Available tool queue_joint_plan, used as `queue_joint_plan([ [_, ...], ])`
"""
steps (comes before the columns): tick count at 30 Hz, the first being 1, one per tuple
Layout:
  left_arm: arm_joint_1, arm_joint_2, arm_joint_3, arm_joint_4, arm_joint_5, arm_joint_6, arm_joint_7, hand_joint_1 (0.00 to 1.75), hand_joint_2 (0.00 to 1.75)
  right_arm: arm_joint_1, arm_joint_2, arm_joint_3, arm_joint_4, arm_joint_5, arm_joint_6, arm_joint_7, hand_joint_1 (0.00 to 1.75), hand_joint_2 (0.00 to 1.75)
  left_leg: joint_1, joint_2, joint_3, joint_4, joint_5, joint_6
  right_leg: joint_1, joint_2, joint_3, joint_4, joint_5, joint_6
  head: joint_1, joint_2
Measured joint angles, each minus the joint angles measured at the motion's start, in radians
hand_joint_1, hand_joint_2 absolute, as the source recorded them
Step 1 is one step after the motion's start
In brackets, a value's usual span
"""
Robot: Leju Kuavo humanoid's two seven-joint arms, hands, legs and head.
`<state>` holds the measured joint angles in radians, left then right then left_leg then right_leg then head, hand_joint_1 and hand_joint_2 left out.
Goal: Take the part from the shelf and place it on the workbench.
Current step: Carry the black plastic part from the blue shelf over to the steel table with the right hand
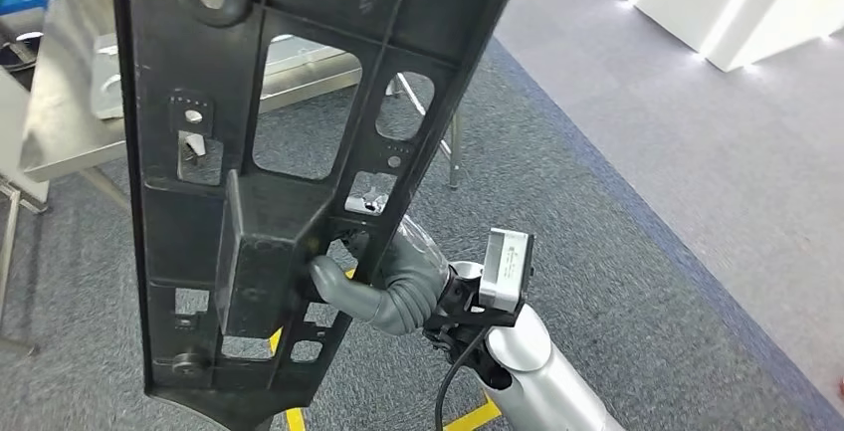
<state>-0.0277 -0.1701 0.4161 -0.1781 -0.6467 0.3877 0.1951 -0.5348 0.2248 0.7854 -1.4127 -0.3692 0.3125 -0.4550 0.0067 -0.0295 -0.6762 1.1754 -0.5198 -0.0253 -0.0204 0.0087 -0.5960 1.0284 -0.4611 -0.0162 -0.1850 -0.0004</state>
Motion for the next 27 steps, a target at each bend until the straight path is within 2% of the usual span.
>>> queue_joint_plan([
  [1, -0.002, -0.002, 0.001, 0.0, 0.001, 0.005, -0.007, 0.0, 1.75, -0.001, -0.003, 0.0, 0.002, -0.002, -0.004, -0.006, 1.75, 1.75, 0.003, 0.012, -0.035, 0.062, -0.021, -0.004, 0.001, -0.014, 0.003, 0.0, -0.003, -0.001, 0.0, 0.0],
  [2, -0.002, -0.004, 0.002, 0.0, 0.001, 0.01, -0.014, 0.0, 1.75, 0.0, -0.008, 0.0, 0.005, -0.004, -0.009, -0.014, 1.75, 1.75, 0.007, 0.018, -0.063, 0.105, -0.028, -0.007, 0.001, -0.028, 0.007, 0.0, -0.007, -0.001, 0.0, 0.0],
  [3, -0.001, -0.005, 0.003, 0.0, 0.001, 0.015, -0.021, 0.0, 1.75, 0.002, -0.013, 0.0, 0.007, -0.005, -0.013, -0.021, 1.75, 1.75, 0.009, 0.021, -0.074, 0.117, -0.019, -0.01, 0.0, -0.042, 0.011, 0.0, -0.011, 0.0, 0.0, 0.0],
  [4, 0.0, -0.006, 0.004, 0.0, 0.002, 0.018, -0.026, 0.0, 1.75, 0.002, -0.019, -0.001, 0.008, -0.007, -0.016, -0.027, 1.75, 1.75, 0.011, 0.026, -0.064, 0.088, 0.009, -0.011, 0.0, -0.054, 0.016, 0.0, -0.016, 0.002, 0.0, 0.0],
  [5, 0.002, -0.006, 0.006, 0.0, 0.002, 0.02, -0.031, 0.0, 1.75, 0.002, -0.024, -0.002, 0.008, -0.008, -0.018, -0.031, 1.75, 1.75, 0.013, 0.037, -0.036, 0.026, 0.049, -0.011, 0.0, -0.065, 0.023, 0.0, -0.02, 0.005, 0.0, 0.0],
  [7, 0.0, -0.008, 0.007, 0.0, 0.0, 0.022, -0.047, 0.0, 1.75, 0.003, -0.034, -0.007, 0.006, -0.004, -0.03, -0.035, 1.75, 1.75, 0.005, 0.077, 0.026, -0.101, 0.1, -0.004, 0.003, -0.084, 0.034, -0.001, -0.03, 0.013, 0.0, 0.0],
  [8, -0.003, -0.008, 0.007, 0.0, -0.005, 0.021, -0.062, 0.0, 1.75, 0.007, -0.04, -0.012, 0.001, 0.005, -0.042, -0.038, 1.75, 1.75, 0.0, 0.091, 0.042, -0.135, 0.108, 0.002, 0.006, -0.092, 0.038, -0.002, -0.033, 0.019, 0.0, 0.0],
  [9, -0.005, -0.009, 0.007, 0.0, -0.015, 0.016, -0.083, 0.0, 1.75, 0.016, -0.051, -0.023, -0.008, 0.019, -0.059, -0.041, 1.75, 1.75, -0.005, 0.095, 0.046, -0.145, 0.103, 0.009, 0.008, -0.101, 0.04, -0.004, -0.036, 0.025, 0.0, 0.0],
  [11, -0.005, -0.008, 0.002, 0.0, -0.05, -0.008, -0.131, 0.0, 1.75, 0.061, -0.086, -0.072, -0.045, 0.067, -0.093, -0.062, 1.75, 1.75, -0.004, 0.066, 0.05, -0.151, 0.102, 0.026, 0.008, -0.123, 0.054, -0.011, -0.042, 0.039, 0.0, 0.0],
  [12, -0.003, -0.006, -0.004, 0.0, -0.07, -0.025, -0.15, 0.0, 1.75, 0.097, -0.111, -0.112, -0.068, 0.09, -0.103, -0.082, 1.75, 1.75, -0.002, 0.052, 0.057, -0.158, 0.103, 0.033, 0.007, -0.117, 0.061, -0.007, -0.049, 0.046, 0.0, 0.0],
  [13, -0.002, -0.005, -0.01, 0.0, -0.088, -0.041, -0.161, 0.0, 1.75, 0.138, -0.139, -0.159, -0.094, 0.111, -0.108, -0.107, 1.75, 1.75, 0.0, 0.037, 0.065, -0.165, 0.104, 0.041, 0.005, -0.098, 0.06, 0.011, -0.064, 0.052, 0.0, 0.0],
  [14, -0.002, -0.003, -0.018, 0.0, -0.104, -0.057, -0.161, 0.0, 1.75, 0.183, -0.169, -0.211, -0.119, 0.127, -0.11, -0.135, 1.75, 1.75, 0.002, 0.023, 0.071, -0.17, 0.105, 0.048, 0.004, -0.069, 0.042, 0.053, -0.087, 0.055, 0.0, 0.0],
  [15, -0.002, -0.001, -0.026, 0.0, -0.118, -0.073, -0.154, 0.0, 1.75, 0.231, -0.2, -0.264, -0.141, 0.142, -0.112, -0.163, 1.75, 1.75, 0.001, 0.01, 0.074, -0.172, 0.105, 0.053, 0.004, -0.038, 0.009, 0.116, -0.117, 0.055, 0.0, 0.0],
  [16, -0.002, 0.002, -0.034, 0.0, -0.129, -0.087, -0.144, 0.0, 1.75, 0.278, -0.225, -0.314, -0.16, 0.156, -0.114, -0.184, 1.75, 1.75, -0.001, -0.004, 0.075, -0.171, 0.103, 0.057, 0.005, -0.021, -0.034, 0.186, -0.144, 0.054, 0.0, 0.0],
  [17, 0.0, 0.006, -0.041, 0.0, -0.136, -0.099, -0.133, 0.0, 1.75, 0.32, -0.246, -0.36, -0.176, 0.168, -0.116, -0.196, 1.75, 1.75, -0.003, -0.018, 0.075, -0.171, 0.102, 0.06, 0.006, -0.013, -0.074, 0.242, -0.159, 0.053, 0.0, 0.0],
  [18, 0.002, 0.01, -0.046, 0.0, -0.139, -0.107, -0.121, 0.0, 1.75, 0.353, -0.261, -0.397, -0.19, 0.18, -0.116, -0.201, 1.75, 1.75, -0.006, -0.031, 0.075, -0.169, 0.1, 0.062, 0.008, -0.01, -0.1, 0.266, -0.154, 0.05, 0.0, 0.0],
  [19, 0.004, 0.013, -0.049, 0.0, -0.138, -0.112, -0.109, 0.0, 1.75, 0.376, -0.268, -0.426, -0.204, 0.19, -0.116, -0.2, 1.75, 1.75, -0.009, -0.042, 0.076, -0.167, 0.098, 0.062, 0.008, -0.007, -0.104, 0.249, -0.126, 0.047, 0.0, 0.0],
  [20, 0.005, 0.016, -0.051, 0.0, -0.136, -0.114, -0.095, 0.0, 1.75, 0.39, -0.272, -0.448, -0.217, 0.2, -0.114, -0.194, 1.75, 1.75, -0.011, -0.052, 0.077, -0.164, 0.096, 0.061, 0.008, 0.0, -0.089, 0.196, -0.084, 0.042, 0.0, 0.0],
  [22, 0.003, 0.019, -0.051, 0.0, -0.128, -0.116, -0.073, 0.0, 1.75, 0.402, -0.274, -0.471, -0.24, 0.217, -0.108, -0.172, 1.75, 1.75, -0.014, -0.069, 0.076, -0.157, 0.09, 0.057, 0.008, 0.038, -0.039, 0.064, -0.012, 0.034, 0.0, 0.0],
  [23, 0.001, 0.02, -0.051, 0.0, -0.125, -0.115, -0.067, 0.0, 1.75, 0.404, -0.273, -0.477, -0.247, 0.223, -0.103, -0.159, 1.75, 1.75, -0.015, -0.077, 0.075, -0.154, 0.087, 0.054, 0.008, 0.052, -0.021, 0.023, 0.004, 0.032, 0.0, 0.0],
  [24, 0.001, 0.02, -0.051, 0.0, -0.123, -0.114, -0.064, 0.0, 1.75, 0.405, -0.272, -0.482, -0.253, 0.227, -0.099, -0.149, 1.75, 1.75, -0.015, -0.085, 0.073, -0.152, 0.085, 0.05, 0.008, 0.059, -0.013, 0.004, 0.008, 0.03, 0.0, 0.0],
  [26, 0.003, 0.021, -0.051, 0.0, -0.122, -0.107, -0.072, 0.0, 1.75, 0.406, -0.269, -0.492, -0.264, 0.231, -0.093, -0.136, 1.75, 1.75, -0.014, -0.1, 0.069, -0.153, 0.083, 0.041, 0.008, 0.038, -0.009, -0.001, 0.008, 0.023, 0.0, 0.0],
  [27, 0.004, 0.022, -0.051, 0.0, -0.123, -0.102, -0.083, 0.0, 1.75, 0.408, -0.267, -0.497, -0.269, 0.232, -0.09, -0.133, 1.75, 1.75, -0.015, -0.09, 0.067, -0.148, 0.079, 0.036, 0.007, 0.027, -0.005, -0.005, 0.008, 0.018, 0.0, 0.0],
])
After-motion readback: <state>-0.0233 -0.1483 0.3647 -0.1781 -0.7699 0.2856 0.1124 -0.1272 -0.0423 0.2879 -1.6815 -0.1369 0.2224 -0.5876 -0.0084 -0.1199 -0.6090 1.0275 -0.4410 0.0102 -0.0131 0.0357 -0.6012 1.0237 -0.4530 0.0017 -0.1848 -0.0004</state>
